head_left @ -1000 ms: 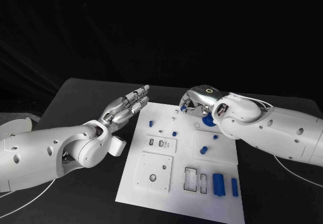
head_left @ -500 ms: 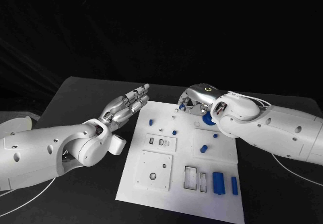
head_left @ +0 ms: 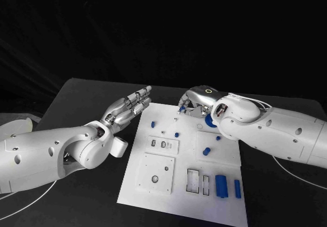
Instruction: Assemble the parts on the task board
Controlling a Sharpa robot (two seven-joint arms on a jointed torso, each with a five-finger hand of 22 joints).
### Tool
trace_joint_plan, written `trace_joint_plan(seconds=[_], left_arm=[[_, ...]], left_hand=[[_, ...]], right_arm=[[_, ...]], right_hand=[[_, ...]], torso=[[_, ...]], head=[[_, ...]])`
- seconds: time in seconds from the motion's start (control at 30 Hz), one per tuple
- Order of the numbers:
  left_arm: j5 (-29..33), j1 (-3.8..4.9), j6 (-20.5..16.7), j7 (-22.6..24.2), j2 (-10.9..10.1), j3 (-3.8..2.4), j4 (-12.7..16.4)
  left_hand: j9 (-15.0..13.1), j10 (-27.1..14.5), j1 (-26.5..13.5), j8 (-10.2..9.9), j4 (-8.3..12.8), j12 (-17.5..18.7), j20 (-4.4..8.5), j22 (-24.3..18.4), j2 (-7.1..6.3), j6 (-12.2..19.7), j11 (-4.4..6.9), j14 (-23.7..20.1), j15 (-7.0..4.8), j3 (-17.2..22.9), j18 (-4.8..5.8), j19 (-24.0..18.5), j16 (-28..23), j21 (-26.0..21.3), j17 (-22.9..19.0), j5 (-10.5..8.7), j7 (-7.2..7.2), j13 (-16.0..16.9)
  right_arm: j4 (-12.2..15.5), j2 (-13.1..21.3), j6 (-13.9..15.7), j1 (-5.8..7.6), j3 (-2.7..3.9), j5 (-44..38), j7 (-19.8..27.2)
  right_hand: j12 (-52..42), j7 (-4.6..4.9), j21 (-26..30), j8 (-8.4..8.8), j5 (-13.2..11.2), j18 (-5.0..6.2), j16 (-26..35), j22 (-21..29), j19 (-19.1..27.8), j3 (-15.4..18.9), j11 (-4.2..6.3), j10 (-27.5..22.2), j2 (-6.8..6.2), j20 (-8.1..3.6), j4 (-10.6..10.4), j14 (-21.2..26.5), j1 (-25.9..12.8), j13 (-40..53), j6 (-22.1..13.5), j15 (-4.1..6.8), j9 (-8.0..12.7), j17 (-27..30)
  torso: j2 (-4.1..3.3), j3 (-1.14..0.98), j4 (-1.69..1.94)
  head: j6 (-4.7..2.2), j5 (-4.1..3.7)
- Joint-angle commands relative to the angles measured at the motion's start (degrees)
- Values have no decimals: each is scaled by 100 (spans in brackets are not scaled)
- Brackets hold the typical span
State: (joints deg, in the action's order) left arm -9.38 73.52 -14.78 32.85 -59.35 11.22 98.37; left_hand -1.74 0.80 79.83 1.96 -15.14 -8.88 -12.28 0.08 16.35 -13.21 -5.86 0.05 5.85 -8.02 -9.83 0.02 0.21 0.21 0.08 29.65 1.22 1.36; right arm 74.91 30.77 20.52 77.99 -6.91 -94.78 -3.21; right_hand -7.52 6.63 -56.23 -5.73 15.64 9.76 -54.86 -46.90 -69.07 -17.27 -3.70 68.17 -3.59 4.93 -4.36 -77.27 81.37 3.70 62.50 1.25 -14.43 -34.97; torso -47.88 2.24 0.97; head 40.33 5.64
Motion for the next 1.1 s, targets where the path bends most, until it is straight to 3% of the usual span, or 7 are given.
trace_joint_plan(seconds=[0.03,0.7,0.8,0.87,1.1], left_arm=[[7,4,132,25,15,-2,-5],[21,4,184,-23,55,2,-69],[42,3,190,-29,65,3,-78],[50,3,196,-31,69,3,-79],[85,2,208,-34,88,7,-94]], left_hand=[[-10,1,45,12,2,-18,-41,-6,-2,-6,-40,-5,28,16,-49,0,-21,-19,-8,36,20,6],[-11,1,71,14,22,-23,-52,-2,0,-17,-45,-5,38,36,-49,5,-21,-14,-8,64,36,7],[-12,1,77,15,26,-22,-59,-1,-1,-22,-43,-5,42,41,-49,6,-21,-13,-8,65,54,6],[-12,1,78,15,26,-24,-60,0,-1,-21,-43,-5,43,42,-49,8,-21,-11,-8,66,58,7],[-12,1,82,16,29,-27,-66,2,-1,-25,-44,-5,49,46,-50,11,-21,-9,-8,68,68,7]], right_arm=[[-10,-17,-83,-3,3,70,1],[-146,-173,-306,-59,3,140,-68],[-146,-177,-416,-67,3,152,-134],[-149,-171,-408,-72,3,162,-142],[-164,-136,-268,-86,3,175,-142]], right_hand=[[37,5,-11,30,-42,-95,0,-13,10,-38,-5,15,14,18,-9,6,10,11,-47,-44,14,9],[142,32,67,145,-73,-74,82,33,102,-87,-36,-111,-8,40,-35,80,-20,5,-210,-60,42,115],[262,23,188,228,-147,-52,198,141,211,-83,-92,-347,-62,50,-83,179,-93,-5,-469,-75,100,260],[347,-30,250,226,-229,-35,252,175,278,-82,-147,-571,-94,59,-106,245,-127,-1,-693,-72,150,325],[352,-194,419,213,-386,-9,352,246,422,6,-199,-1276,-140,55,-115,387,-178,17,-1381,-69,319,462]], torso=[[-3,-2,-4],[4,-1,-4],[4,-1,-2],[1,-2,-6],[6,-5,-2]], head=[[-8,-2],[17,-3],[21,-10],[24,-1],[25,-6]])
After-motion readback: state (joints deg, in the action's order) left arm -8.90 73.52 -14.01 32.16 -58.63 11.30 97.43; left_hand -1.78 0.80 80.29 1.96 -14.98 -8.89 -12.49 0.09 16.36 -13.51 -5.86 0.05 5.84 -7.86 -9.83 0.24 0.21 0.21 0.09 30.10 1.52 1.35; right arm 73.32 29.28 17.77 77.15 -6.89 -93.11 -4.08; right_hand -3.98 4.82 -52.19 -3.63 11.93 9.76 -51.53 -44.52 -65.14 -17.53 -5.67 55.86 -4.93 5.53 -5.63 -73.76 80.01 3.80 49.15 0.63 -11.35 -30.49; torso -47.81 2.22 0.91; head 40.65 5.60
